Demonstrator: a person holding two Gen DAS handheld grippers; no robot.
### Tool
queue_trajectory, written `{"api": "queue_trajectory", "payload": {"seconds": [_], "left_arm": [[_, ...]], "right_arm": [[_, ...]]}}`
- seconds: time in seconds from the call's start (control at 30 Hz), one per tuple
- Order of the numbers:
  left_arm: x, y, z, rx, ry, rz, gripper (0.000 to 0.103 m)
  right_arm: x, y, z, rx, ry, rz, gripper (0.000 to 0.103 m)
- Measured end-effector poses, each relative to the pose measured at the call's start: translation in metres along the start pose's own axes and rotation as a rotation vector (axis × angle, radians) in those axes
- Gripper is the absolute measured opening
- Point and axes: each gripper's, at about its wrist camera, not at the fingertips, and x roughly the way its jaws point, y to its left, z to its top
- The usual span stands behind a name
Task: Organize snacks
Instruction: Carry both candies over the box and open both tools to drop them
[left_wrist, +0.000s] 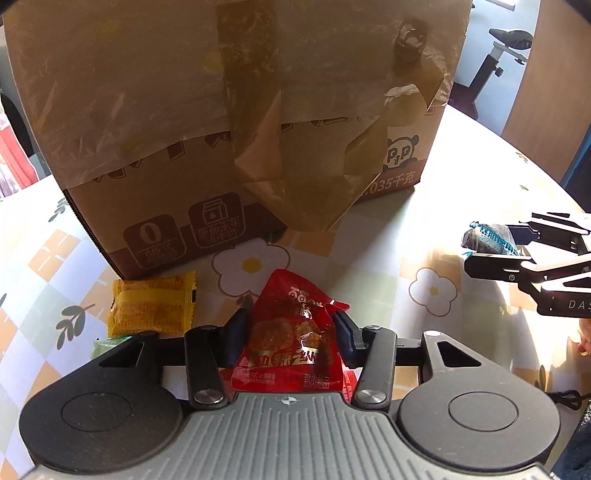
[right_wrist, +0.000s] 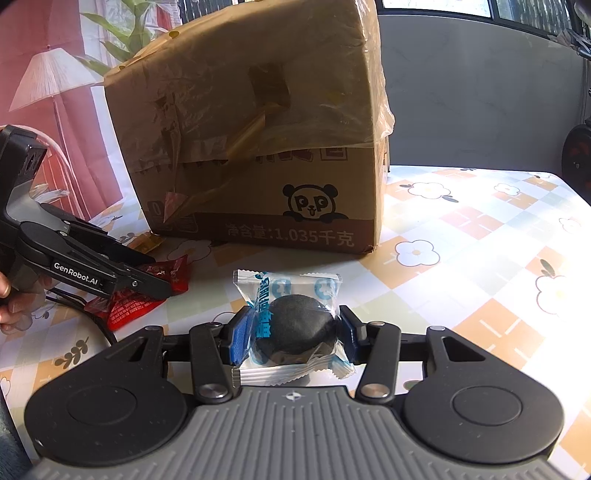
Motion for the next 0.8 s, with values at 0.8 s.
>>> {"api": "queue_trajectory", "payload": {"seconds": [0.8], "left_arm": [[-0.149,0.012,0.085,-0.060,-0.501,0.109,0.052]], "right_arm": [[-0.074,0.025,0.130,-0.132,-0.381,0.080,0.051]]}}
